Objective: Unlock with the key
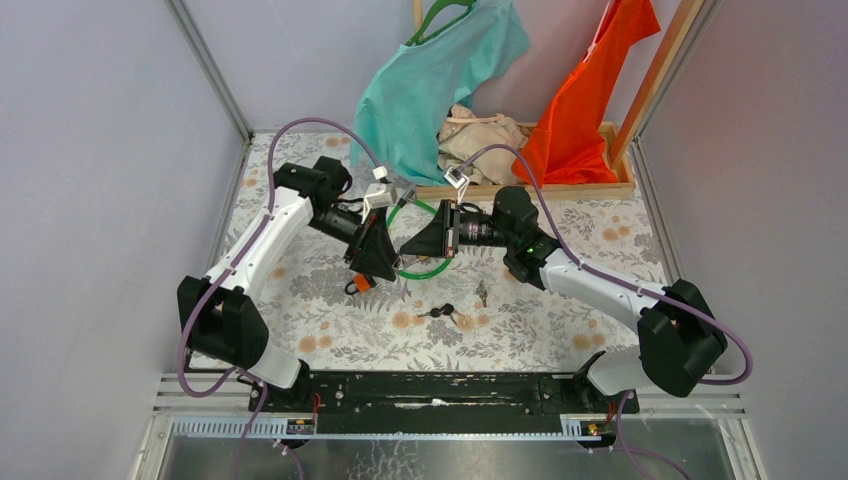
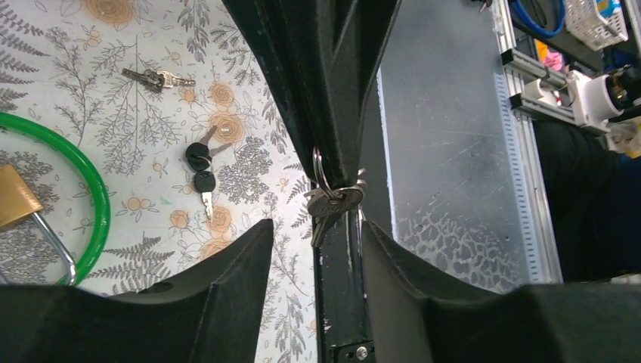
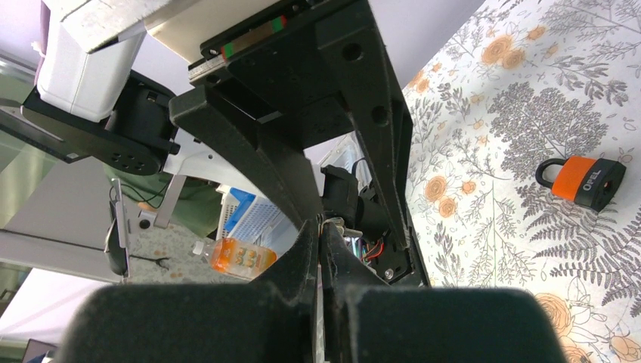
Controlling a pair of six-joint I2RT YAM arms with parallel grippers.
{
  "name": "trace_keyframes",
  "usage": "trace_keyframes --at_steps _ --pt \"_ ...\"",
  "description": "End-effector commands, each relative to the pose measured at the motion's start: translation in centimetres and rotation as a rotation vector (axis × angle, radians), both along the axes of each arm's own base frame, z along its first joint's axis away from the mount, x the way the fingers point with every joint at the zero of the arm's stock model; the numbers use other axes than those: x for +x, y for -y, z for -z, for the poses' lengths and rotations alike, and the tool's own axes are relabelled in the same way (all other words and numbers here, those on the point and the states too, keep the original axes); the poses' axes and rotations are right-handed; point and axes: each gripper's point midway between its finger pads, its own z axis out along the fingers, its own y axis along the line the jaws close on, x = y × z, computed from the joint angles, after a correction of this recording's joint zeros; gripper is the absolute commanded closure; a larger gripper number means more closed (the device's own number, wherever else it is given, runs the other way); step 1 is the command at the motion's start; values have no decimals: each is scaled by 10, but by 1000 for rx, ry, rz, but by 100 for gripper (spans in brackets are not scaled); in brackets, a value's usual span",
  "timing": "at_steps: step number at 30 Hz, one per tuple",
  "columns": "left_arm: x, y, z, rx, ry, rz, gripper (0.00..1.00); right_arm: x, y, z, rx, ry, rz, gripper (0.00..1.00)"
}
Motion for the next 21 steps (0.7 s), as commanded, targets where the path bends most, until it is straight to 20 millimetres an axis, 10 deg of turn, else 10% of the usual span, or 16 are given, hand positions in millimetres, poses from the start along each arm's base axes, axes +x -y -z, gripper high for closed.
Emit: trace_keyframes --at_steps 1,21 --pt "-4 -2 -9 4 60 16 50 -14 0 -20 46 57 -67 100" --pt "3 -3 -8 39 67 9 97 -28 2 -24 38 54 -154 100"
